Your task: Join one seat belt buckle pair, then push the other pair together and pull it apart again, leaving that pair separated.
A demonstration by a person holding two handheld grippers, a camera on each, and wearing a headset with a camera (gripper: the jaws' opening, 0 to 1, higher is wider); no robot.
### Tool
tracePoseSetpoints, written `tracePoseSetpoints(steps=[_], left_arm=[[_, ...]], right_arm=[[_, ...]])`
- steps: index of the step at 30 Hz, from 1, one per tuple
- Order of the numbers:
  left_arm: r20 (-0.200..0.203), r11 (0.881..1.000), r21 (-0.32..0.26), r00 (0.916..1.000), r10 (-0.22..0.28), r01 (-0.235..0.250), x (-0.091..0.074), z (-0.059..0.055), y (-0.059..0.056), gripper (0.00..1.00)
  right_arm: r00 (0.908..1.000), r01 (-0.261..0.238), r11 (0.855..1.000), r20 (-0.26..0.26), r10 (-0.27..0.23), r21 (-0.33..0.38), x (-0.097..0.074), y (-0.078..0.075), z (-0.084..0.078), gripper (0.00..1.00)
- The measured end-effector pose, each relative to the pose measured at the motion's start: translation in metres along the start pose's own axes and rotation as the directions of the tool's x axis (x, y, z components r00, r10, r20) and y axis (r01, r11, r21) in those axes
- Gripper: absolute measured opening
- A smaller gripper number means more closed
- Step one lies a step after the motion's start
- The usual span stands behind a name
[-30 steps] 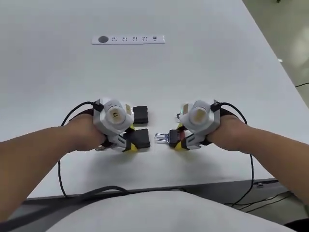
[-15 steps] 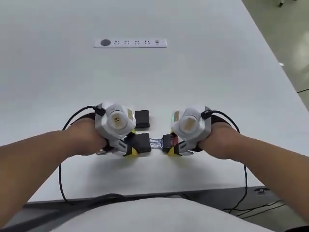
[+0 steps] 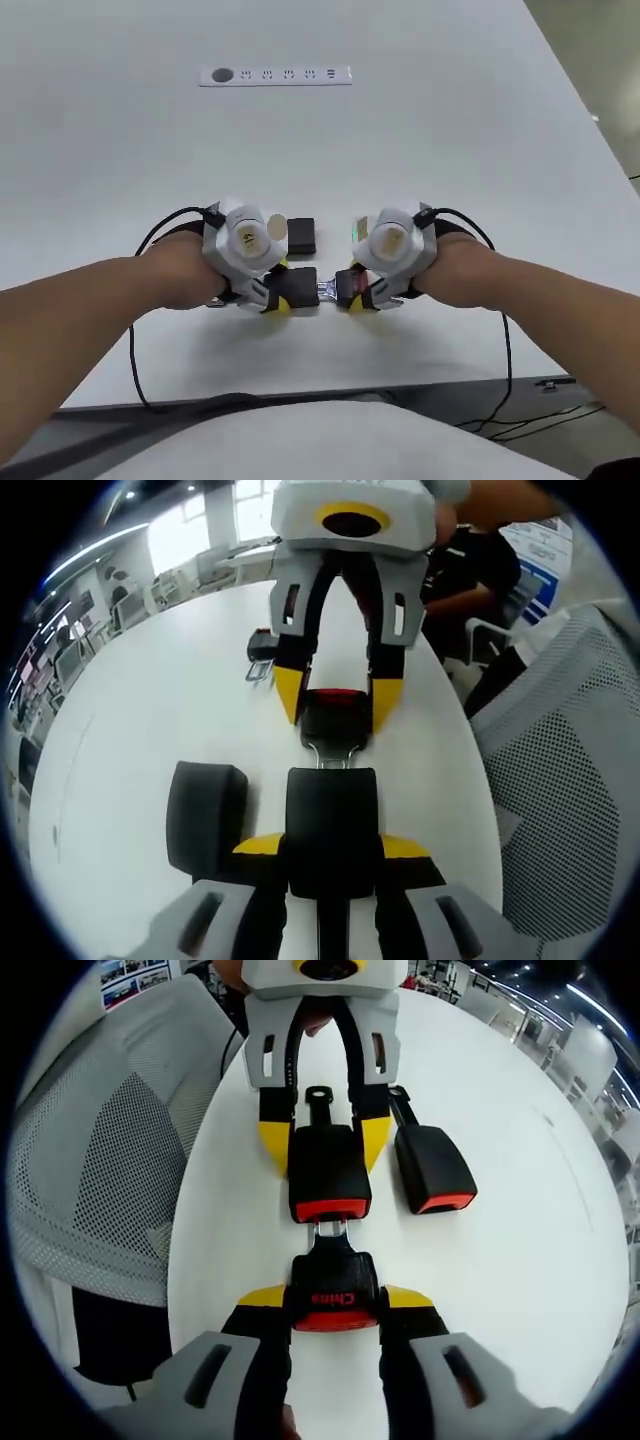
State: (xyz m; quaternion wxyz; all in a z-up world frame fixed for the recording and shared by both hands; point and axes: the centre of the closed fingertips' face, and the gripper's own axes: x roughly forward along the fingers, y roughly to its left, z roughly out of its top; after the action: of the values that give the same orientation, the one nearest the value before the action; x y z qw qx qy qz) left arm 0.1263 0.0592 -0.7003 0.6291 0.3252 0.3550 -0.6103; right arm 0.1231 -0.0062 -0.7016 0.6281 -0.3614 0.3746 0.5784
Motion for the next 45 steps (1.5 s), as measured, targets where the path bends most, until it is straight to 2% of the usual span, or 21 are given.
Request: tracePoseSetpoints(steps=[4,7,14,18,20,21,22,25,32,35,40,45], left_arm=[[-0.008,1.000,0.017,0.9999,-0.014,0.014,-0.001,0.002,-0.001,0.33],[-0.012,1.000,0.020,0.9998,-0.015,0.016,-0.001,0.003,-0.001,0.33],[-0.005,1.000,0.014,0.9999,-0.013,0.013,-0.002,0.002,-0.001,0.33],[-0.012,1.000,0.019,0.9998,-0.015,0.015,-0.002,0.004,-0.001,0.32],[-0.010,1.000,0.023,0.9998,-0.015,0.016,-0.001,0.005,-0.001,0.32],[-0.011,1.000,0.023,0.9998,-0.016,0.017,-0.002,0.005,-0.001,0.32],[-0.012,1.000,0.018,0.9998,-0.018,0.018,-0.002,0.004,-0.001,0.32],[0.003,1.000,0.016,0.9999,-0.013,0.013,-0.003,0.004,0.001,0.32],[-0.009,1.000,0.022,0.9999,-0.013,0.013,-0.002,0.006,0.001,0.33],[-0.023,1.000,0.022,0.9997,-0.009,0.010,-0.005,0.002,0.001,0.32],[0.000,1.000,0.009,1.0000,-0.009,0.009,-0.004,0.002,-0.002,0.32],[-0.004,1.000,0.003,1.0000,0.000,0.001,-0.004,0.003,-0.004,0.32]], right_arm=[[0.9995,-0.032,0.999,-0.003,0.032,-0.004,-0.001,-0.001,0.001,0.30],[0.9993,-0.038,0.999,-0.003,0.038,-0.018,0.000,-0.002,0.004,0.30],[0.9991,-0.028,1.000,0.033,0.028,-0.001,0.001,-0.003,0.006,0.30],[0.9992,-0.029,1.000,0.028,0.029,-0.002,0.002,-0.002,0.007,0.30],[0.9979,-0.028,1.000,0.058,0.027,0.006,0.005,0.001,0.017,0.30],[0.9985,-0.018,1.000,0.051,0.018,-0.015,0.007,0.001,0.021,0.30],[0.9994,-0.011,1.000,0.033,0.011,0.001,0.005,0.000,0.019,0.30],[0.9965,-0.020,0.999,0.082,0.018,0.029,0.001,0.000,0.018,0.30],[0.9976,-0.015,1.000,0.067,0.014,0.013,0.001,0.001,0.018,0.30],[0.9976,-0.017,1.000,0.067,0.017,-0.004,0.000,0.000,0.016,0.30],[0.9983,-0.022,0.999,0.053,0.023,-0.035,0.000,-0.001,0.016,0.29],[0.9987,-0.015,0.999,0.049,0.017,-0.031,0.000,0.000,0.015,0.29]])
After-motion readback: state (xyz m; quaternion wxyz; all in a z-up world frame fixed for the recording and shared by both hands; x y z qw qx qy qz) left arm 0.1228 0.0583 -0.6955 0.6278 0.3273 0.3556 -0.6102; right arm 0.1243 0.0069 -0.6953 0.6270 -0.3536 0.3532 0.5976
